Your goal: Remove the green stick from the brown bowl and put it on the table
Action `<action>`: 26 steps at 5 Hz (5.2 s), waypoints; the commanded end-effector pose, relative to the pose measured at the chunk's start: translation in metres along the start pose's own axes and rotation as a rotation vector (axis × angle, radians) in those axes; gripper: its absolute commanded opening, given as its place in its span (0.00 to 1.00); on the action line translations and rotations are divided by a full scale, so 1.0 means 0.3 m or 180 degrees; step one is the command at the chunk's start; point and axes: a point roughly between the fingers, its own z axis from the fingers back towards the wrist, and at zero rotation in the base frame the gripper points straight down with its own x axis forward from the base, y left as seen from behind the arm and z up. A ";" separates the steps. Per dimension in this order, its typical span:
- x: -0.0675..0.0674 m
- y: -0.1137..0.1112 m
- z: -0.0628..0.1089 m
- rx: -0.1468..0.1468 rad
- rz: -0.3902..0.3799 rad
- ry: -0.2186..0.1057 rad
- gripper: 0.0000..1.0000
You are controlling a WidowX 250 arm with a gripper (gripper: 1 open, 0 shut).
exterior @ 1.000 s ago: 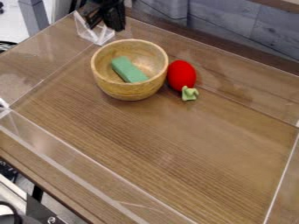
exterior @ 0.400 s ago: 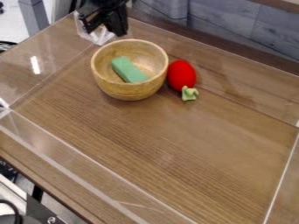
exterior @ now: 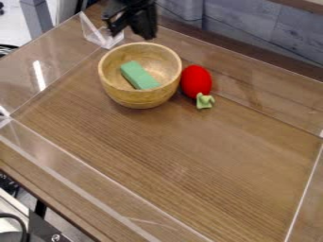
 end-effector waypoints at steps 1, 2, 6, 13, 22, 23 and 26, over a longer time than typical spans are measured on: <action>-0.067 -0.020 0.024 -0.0110 -0.0279 -0.0023 0.00; -0.160 -0.026 -0.016 -0.0107 -0.0611 0.0017 0.00; -0.366 0.069 -0.286 -0.0048 -0.0684 -0.0139 0.00; -0.359 0.328 -0.282 0.0066 -0.0622 -0.0003 0.00; -0.423 0.305 -0.283 0.0022 -0.0424 -0.0054 1.00; -0.418 0.285 -0.290 0.0011 -0.0498 -0.0037 0.00; -0.427 0.267 -0.302 0.0035 -0.0454 -0.0022 0.00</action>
